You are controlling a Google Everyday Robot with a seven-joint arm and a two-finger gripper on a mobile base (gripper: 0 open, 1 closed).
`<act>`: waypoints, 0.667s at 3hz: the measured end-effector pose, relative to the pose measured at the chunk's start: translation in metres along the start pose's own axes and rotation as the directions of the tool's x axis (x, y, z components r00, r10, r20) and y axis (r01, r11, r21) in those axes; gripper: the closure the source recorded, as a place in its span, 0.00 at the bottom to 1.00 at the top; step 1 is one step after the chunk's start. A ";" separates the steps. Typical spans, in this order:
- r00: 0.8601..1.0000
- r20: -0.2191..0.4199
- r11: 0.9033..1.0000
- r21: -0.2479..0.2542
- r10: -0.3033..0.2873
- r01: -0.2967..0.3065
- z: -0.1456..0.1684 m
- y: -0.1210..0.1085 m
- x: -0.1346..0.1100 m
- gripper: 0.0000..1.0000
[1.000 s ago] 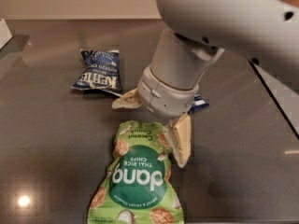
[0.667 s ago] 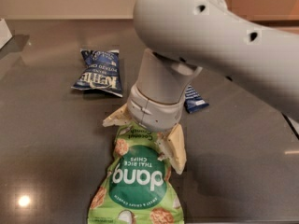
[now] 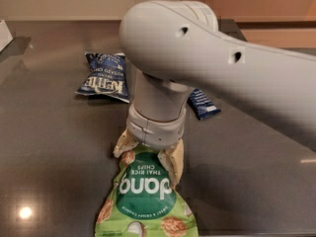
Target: Pick green rice chip bag
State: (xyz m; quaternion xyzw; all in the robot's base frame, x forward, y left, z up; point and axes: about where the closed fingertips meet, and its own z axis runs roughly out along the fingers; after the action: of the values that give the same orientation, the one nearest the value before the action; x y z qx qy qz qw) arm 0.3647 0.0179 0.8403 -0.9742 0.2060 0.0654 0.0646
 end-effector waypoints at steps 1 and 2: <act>1.000 -0.002 1.000 -0.002 -0.012 0.012 -0.009 -0.001 0.000 0.65; 0.998 0.057 0.999 0.018 0.039 -0.040 -0.034 -0.006 0.002 0.88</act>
Offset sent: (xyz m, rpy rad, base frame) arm 0.0262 -0.0001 0.0991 0.1265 0.1361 -0.1298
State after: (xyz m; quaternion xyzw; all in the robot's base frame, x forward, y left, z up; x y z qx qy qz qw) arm 0.3726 0.0170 0.8738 -0.9671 0.2239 0.0921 0.0785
